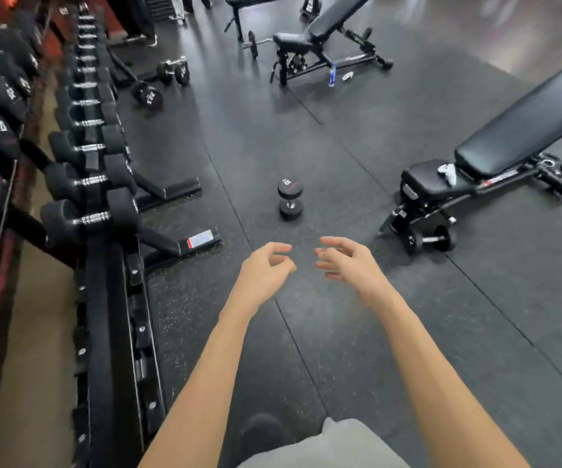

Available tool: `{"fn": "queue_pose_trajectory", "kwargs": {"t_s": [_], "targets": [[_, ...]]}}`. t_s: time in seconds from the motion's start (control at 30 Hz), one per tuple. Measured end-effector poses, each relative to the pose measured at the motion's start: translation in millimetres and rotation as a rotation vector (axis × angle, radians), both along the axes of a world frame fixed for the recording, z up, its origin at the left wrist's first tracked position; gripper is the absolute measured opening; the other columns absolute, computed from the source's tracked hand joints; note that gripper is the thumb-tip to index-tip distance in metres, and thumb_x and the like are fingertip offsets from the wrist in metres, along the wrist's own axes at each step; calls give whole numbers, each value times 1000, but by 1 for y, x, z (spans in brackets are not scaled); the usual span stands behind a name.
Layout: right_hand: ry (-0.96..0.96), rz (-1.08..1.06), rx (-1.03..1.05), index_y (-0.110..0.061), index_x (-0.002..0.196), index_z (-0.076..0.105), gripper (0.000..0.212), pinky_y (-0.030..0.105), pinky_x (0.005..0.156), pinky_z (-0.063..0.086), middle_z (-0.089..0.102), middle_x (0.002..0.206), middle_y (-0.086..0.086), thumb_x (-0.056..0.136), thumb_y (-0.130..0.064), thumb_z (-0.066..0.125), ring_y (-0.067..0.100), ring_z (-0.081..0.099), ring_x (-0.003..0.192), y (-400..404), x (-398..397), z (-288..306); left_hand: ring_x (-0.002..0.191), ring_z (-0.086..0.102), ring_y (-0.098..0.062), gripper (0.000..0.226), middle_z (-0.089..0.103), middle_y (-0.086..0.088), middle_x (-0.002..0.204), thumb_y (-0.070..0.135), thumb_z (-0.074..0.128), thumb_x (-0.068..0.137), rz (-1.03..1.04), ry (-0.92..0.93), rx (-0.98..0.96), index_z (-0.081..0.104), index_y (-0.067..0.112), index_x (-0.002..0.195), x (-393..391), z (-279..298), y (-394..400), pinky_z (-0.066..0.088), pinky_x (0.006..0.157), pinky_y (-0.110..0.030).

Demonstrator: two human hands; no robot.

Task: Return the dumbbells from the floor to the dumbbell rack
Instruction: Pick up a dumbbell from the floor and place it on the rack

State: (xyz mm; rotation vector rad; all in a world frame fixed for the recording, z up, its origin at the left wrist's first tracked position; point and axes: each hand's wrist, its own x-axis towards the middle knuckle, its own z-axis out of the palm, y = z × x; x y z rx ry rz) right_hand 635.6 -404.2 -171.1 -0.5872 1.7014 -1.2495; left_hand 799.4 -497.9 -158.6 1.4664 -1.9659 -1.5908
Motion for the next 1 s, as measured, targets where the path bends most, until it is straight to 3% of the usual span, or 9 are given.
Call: {"fn": "queue_pose_trajectory", "kwargs": {"t_s": [0.13,0.23,0.43,0.63,0.83,1.0], "targets": [[-15,-136,1,-28,115,66,20,43,101,54,74,119,6,98,-17,65,19,75,102,-3,-78,-4,97,70,-11,34,74,14,106,26,66,84,-110,-16,-23,67,42,114,-87,-3,-24,53,87,-28],[-40,-238,40,-24,120,66,23,44,102,53,74,122,10,98,-17,65,22,74,106,-7,-131,-15,96,71,-11,34,74,14,103,24,61,85,-245,-40,-1,68,48,108,-154,-16,-46,55,87,-29],[-13,-514,108,-24,122,67,27,46,104,54,76,116,4,95,-19,68,21,74,107,-10,-237,-16,96,67,-5,35,75,17,96,21,59,88,-566,22,18,71,47,109,-318,-21,-82,44,68,-21],[-2,-740,140,-20,126,66,29,38,99,54,76,111,0,97,-17,66,21,73,109,6,-330,-8,101,70,-14,36,75,16,95,19,64,87,-783,18,45,71,45,110,-453,-30,-81,53,85,-28],[-29,-759,177,-28,120,66,25,33,96,55,76,114,0,97,-19,66,15,73,106,12,-429,-27,101,71,-29,38,76,10,98,22,62,84,-856,-20,127,72,51,106,-551,-57,-77,57,91,-40],[-38,-675,190,-25,126,65,31,37,99,55,75,112,-2,96,-19,68,15,72,106,7,-528,-40,101,72,-19,37,76,7,98,22,62,83,-777,-29,159,71,54,99,-640,-68,-71,55,87,-32]]}}
